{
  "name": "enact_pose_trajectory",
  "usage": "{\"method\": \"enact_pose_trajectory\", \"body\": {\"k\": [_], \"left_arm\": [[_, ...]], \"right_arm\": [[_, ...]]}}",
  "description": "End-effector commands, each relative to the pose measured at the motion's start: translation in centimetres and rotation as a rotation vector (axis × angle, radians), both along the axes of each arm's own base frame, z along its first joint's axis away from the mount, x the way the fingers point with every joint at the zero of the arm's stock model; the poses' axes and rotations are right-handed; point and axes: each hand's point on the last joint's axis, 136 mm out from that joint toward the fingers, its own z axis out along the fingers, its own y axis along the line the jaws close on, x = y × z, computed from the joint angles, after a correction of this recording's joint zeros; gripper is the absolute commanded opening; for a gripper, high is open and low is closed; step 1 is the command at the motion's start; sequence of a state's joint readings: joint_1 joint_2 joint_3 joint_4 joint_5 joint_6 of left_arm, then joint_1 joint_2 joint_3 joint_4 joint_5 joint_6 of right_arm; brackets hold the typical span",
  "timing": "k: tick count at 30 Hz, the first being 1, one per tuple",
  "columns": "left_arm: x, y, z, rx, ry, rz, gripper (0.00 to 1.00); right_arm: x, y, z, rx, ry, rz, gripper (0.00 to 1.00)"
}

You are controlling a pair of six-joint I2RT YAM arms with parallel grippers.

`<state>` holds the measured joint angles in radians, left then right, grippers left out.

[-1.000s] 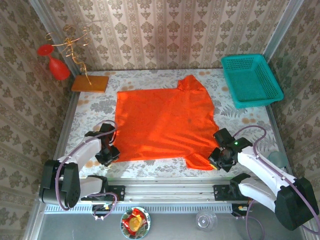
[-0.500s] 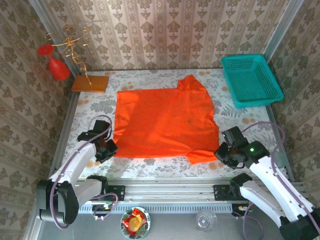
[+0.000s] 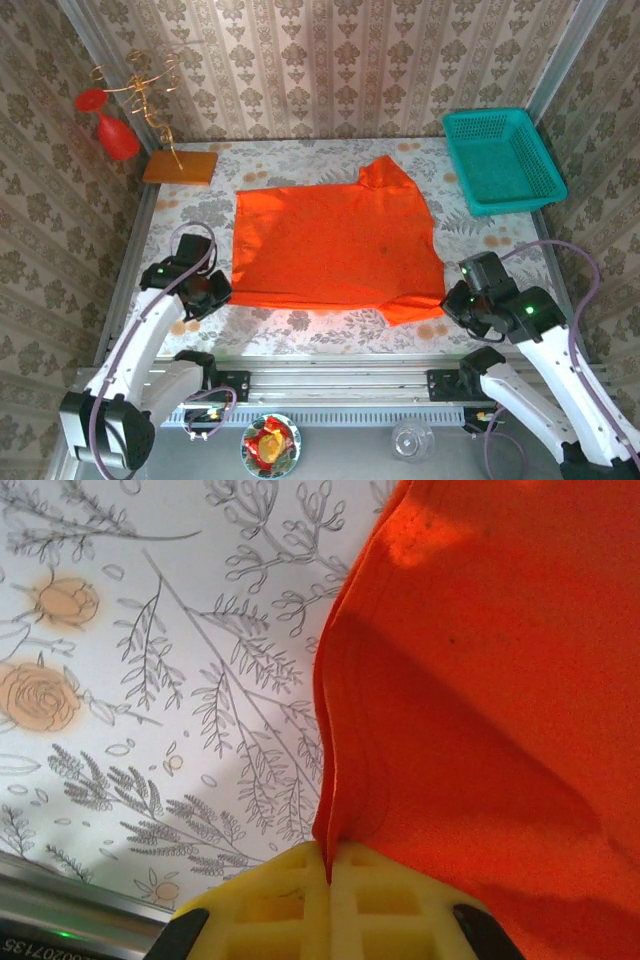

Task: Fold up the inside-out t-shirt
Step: Fold the T-shirt at the center of the table.

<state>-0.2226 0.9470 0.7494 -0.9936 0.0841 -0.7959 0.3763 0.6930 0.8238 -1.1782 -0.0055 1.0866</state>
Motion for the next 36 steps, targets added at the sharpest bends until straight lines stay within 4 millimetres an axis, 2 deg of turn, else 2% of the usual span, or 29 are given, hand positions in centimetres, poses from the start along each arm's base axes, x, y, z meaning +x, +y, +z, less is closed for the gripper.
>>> {"method": "enact_pose_trajectory", "body": {"k": [1,6,10,16,19,24,28,36], "left_arm": [[2.6,-0.7,0.8,0.0,-0.046,-0.082,0.0],[5.9,-0.4,0.7,0.056,-0.043,-0.136,0.0],[8.1,0.0,-0.1,0.084,-0.037,-0.176,0.0],[10.3,0.6,-2.0,0.109,-0.008,-0.204,0.0],[11.0,0.8,-3.0,0.121,0.001,-0.21,0.0],[12.2,0.9,-3.9,0.135,0.017,-0.218,0.0],[12.7,1.3,-4.7,0.154,0.037,-0.214,0.0],[13.5,1.8,-5.5,0.173,0.051,-0.208,0.03]], "right_arm": [[3.5,0.3,0.6,-0.049,-0.065,0.039,0.0],[8.4,1.4,0.0,-0.068,-0.077,0.113,0.0],[11.8,1.0,-0.5,-0.106,-0.076,0.135,0.0],[16.3,0.9,-1.2,-0.095,-0.097,0.172,0.0],[18.4,1.1,-2.1,-0.103,-0.063,0.208,0.0],[20.5,1.0,-4.0,-0.11,0.001,0.235,0.0],[21.3,1.0,-5.0,-0.114,0.031,0.252,0.0],[22.6,1.0,-3.7,-0.11,0.001,0.276,0.0]]}}
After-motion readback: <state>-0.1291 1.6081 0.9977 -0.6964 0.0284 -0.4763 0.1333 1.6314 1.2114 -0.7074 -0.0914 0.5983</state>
